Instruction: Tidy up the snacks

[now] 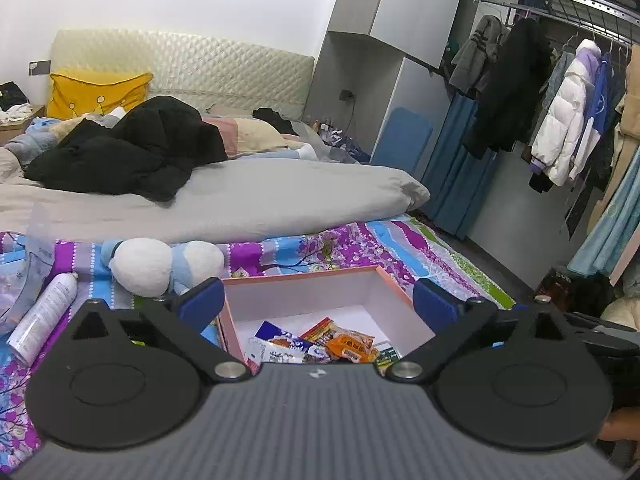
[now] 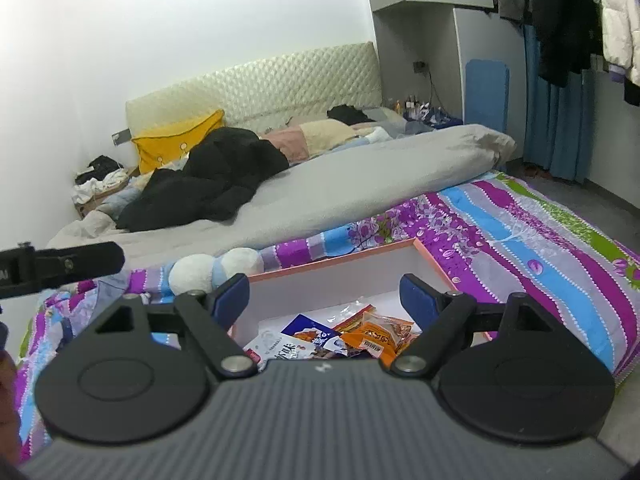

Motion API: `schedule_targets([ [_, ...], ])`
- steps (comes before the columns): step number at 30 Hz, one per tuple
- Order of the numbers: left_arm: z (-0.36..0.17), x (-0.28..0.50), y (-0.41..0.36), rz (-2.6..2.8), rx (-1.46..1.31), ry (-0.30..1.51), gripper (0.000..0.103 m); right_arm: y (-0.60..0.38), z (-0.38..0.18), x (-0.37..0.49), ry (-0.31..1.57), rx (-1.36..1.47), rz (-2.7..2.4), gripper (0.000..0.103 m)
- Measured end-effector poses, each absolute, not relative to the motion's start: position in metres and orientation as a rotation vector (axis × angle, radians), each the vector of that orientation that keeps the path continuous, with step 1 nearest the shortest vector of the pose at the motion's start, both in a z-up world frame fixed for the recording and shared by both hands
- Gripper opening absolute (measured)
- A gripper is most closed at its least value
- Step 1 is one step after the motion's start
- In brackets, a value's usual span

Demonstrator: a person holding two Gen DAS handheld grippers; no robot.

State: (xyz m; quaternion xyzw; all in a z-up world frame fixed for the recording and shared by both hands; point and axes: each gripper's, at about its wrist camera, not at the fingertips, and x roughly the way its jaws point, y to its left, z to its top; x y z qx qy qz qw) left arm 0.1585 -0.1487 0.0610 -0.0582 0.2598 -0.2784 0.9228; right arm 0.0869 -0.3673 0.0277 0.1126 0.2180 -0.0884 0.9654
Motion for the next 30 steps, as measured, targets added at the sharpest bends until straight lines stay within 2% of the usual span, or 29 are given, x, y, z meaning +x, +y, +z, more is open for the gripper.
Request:
schedule_targets([
  [10, 0.052, 0.124, -0.138, -0.558, -0.072, 0.531, 0.103, -0.354, 0.020, 0.047, 0.413, 0.246, -0.197, 0.084],
  [30, -0.006, 0.095, -0.118, -0.501, -0.039, 0.617, 0.103, -0.325, -0.032, 0.015, 0.460, 0.242, -0.198, 0.084],
])
